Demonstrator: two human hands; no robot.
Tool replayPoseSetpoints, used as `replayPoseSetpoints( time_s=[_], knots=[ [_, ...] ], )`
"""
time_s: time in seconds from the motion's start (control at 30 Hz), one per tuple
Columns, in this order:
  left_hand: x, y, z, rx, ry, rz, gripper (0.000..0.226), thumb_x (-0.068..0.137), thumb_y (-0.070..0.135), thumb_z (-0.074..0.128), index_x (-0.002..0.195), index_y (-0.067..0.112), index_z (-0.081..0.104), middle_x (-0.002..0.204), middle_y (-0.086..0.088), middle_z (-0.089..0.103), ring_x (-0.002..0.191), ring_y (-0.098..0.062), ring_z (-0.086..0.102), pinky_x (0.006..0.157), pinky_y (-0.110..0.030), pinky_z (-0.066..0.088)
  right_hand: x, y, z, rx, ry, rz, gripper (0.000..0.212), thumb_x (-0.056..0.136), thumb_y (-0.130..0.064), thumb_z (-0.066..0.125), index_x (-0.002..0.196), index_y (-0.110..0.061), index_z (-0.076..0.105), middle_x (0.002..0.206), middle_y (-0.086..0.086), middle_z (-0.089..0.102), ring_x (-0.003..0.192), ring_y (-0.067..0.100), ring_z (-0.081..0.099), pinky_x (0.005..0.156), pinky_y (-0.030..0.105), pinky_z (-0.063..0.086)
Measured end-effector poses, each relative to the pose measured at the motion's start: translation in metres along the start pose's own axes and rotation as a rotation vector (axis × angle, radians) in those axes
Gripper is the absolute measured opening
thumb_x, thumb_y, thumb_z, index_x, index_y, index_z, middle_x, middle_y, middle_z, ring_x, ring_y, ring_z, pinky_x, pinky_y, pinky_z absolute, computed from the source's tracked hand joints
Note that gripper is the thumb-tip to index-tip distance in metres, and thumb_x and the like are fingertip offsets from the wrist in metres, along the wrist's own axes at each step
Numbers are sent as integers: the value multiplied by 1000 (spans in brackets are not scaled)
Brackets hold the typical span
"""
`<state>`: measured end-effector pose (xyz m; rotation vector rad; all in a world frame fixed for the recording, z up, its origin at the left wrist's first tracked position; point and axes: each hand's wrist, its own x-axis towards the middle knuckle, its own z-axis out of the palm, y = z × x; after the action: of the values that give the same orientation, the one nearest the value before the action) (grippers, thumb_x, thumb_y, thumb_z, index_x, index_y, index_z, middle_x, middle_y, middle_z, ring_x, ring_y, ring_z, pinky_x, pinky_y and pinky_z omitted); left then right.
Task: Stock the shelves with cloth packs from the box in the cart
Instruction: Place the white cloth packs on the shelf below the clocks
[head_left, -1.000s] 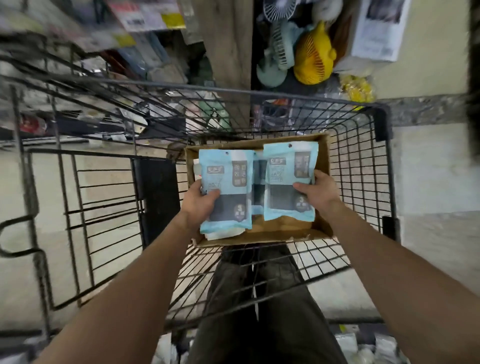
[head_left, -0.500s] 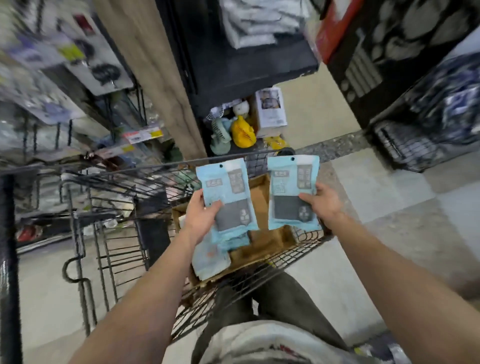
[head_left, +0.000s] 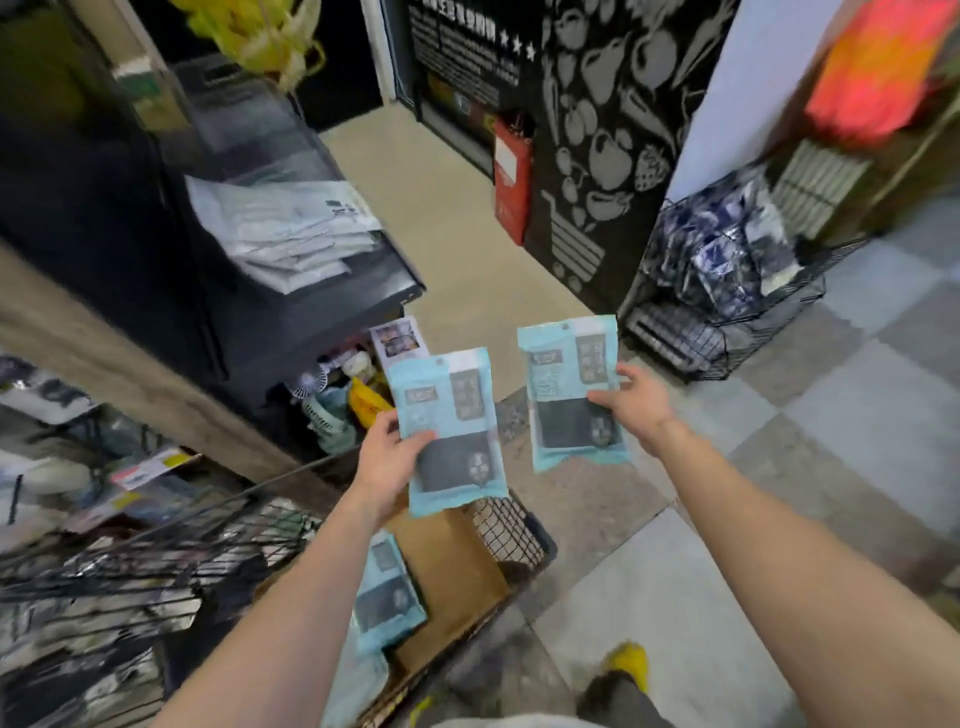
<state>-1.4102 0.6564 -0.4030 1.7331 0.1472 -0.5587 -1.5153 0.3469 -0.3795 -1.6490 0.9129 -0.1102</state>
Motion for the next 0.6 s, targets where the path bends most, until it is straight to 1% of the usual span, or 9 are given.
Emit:
replayPoseSetpoints(
  time_s=[0.07, 0.1, 0.13, 0.17, 0.23, 0.33, 0.4, 0.47, 0.6],
  knots=[
    [4, 19, 37, 32, 11, 30, 36, 94, 9, 74, 125, 12, 55, 116, -2, 72, 100, -16, 70, 75, -31, 55, 20, -4, -37, -25, 11, -55, 37, 82, 3, 77, 114, -14, 66, 110, 7, 73, 84, 17, 67, 80, 27, 57],
    [5, 29, 55, 41, 16, 54, 34, 95, 8, 73, 123, 13, 55, 114, 2, 72, 98, -12, 69, 73, -27, 54, 31, -7, -55, -47, 6, -74, 35, 82, 3, 77, 112, -12, 68, 109, 6, 73, 80, 14, 67, 73, 21, 55],
    [7, 39, 74, 47, 21, 76, 32, 95, 7, 73, 122, 15, 55, 111, 5, 70, 96, -7, 67, 71, -23, 53, 41, -9, -73, -50, 1, -96, 34, 82, 2, 76, 112, -11, 69, 109, 4, 74, 79, 12, 67, 71, 19, 55],
    [9, 49, 92, 47, 23, 94, 32, 95, 6, 72, 121, 16, 56, 110, 8, 69, 95, -4, 66, 71, -20, 53, 51, -11, -89, -55, 0, -110, 33, 82, 0, 77, 113, -11, 70, 109, 3, 75, 82, 13, 68, 75, 23, 57],
    [14, 68, 123, 19, 19, 109, 33, 96, 7, 72, 123, 18, 56, 111, 8, 71, 98, -5, 68, 73, -21, 55, 69, -18, -118, -50, 9, -125, 33, 81, -3, 78, 112, -13, 72, 108, 3, 76, 87, 14, 71, 84, 33, 59],
    [24, 95, 159, -13, 35, 127, 34, 96, 7, 72, 124, 13, 54, 113, 3, 72, 99, -10, 69, 74, -24, 54, 100, -34, -150, -39, 8, -143, 34, 78, -6, 79, 108, -20, 74, 100, -5, 77, 87, 10, 72, 88, 38, 60],
    [37, 113, 176, -25, 62, 159, 36, 95, 6, 72, 126, 8, 54, 116, -1, 72, 99, -11, 70, 73, -22, 54, 126, -48, -163, -47, 11, -165, 31, 73, -13, 80, 98, -30, 75, 96, -11, 77, 89, 11, 74, 88, 43, 61],
    [52, 132, 188, -36, 98, 191, 35, 94, 5, 73, 123, 10, 55, 114, 0, 72, 97, -10, 69, 70, -18, 53, 158, -63, -167, -54, 16, -192, 30, 71, -18, 80, 97, -33, 75, 96, -11, 78, 90, 13, 74, 88, 45, 60],
    [96, 164, 200, -70, 168, 214, 37, 95, 7, 73, 125, 14, 54, 110, 0, 73, 94, -9, 70, 73, -21, 54, 206, -106, -163, -96, 10, -231, 35, 79, -14, 80, 112, -25, 75, 99, -8, 75, 93, 16, 72, 90, 39, 58]
  ],
)
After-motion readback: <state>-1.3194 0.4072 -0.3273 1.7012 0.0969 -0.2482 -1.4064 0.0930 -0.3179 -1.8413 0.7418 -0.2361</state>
